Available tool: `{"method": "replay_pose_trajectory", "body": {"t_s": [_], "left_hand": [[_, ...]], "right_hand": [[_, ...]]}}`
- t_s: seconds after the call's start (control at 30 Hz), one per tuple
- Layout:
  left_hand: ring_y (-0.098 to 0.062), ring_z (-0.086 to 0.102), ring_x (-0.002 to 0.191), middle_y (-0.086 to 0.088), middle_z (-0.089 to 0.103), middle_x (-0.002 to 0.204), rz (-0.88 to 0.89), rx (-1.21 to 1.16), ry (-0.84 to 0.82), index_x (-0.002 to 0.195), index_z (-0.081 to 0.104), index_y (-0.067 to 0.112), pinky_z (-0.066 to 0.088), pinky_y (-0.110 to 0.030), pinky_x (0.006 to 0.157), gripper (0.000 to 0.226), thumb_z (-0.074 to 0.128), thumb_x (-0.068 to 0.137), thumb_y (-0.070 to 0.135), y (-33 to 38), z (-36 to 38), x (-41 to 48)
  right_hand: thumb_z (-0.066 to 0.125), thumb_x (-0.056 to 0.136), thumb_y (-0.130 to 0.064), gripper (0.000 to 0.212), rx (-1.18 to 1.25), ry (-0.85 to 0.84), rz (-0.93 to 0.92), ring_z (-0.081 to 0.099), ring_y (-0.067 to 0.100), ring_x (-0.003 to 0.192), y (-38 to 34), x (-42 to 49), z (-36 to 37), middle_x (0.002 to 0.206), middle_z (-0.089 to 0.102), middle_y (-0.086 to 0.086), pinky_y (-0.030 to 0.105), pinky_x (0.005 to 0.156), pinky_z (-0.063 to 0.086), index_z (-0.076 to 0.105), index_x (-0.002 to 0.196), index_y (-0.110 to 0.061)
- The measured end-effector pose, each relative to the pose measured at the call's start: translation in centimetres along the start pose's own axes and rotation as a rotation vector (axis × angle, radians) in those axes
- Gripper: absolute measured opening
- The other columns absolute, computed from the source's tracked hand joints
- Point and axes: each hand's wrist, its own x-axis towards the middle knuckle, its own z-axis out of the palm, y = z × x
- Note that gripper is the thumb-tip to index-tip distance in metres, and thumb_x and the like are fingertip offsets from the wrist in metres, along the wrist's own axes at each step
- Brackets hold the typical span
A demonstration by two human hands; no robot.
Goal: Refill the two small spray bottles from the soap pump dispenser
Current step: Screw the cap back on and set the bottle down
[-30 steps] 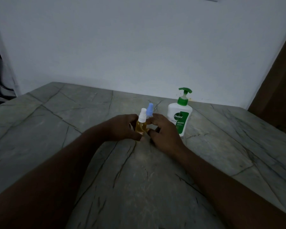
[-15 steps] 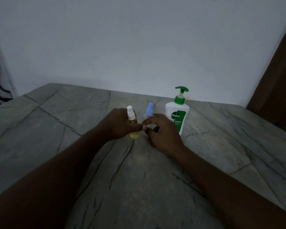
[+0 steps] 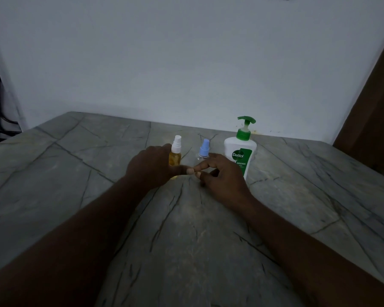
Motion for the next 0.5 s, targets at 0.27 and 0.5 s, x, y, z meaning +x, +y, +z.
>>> {"method": "replay_pose_trajectory", "body": {"t_s": [0.27,0.5], "left_hand": [[-0.016,0.056,0.105,0.003,0.059,0.126,-0.084,-0.405,-0.297,0.14,0.05,0.021,0.042,-0.035,0.091,0.081,0.086,0.072,0.044,-0.7,-2.5,-0.6],[0.004,0.053,0.083,0.004,0.067,0.111,-0.007,-0.376,-0.222,0.122,0.065,0.019,0.044,-0.025,0.077,0.044,0.081,0.082,0.024,-1.2,-2.1,-0.7]], "right_hand": [[0.077,0.085,-0.012,0.026,0.044,0.116,-0.012,0.073,0.013,0.087,-0.3,-0.1,-0.3,0.112,0.059,-0.034,0.041,0.074,0.062,0.066,0.087,-0.035],[0.079,0.083,-0.047,0.057,-0.047,0.125,0.104,0.073,0.023,0.088,-0.3,0.2,0.3,0.132,0.063,-0.009,0.046,0.082,0.06,0.042,0.125,-0.035]]}}
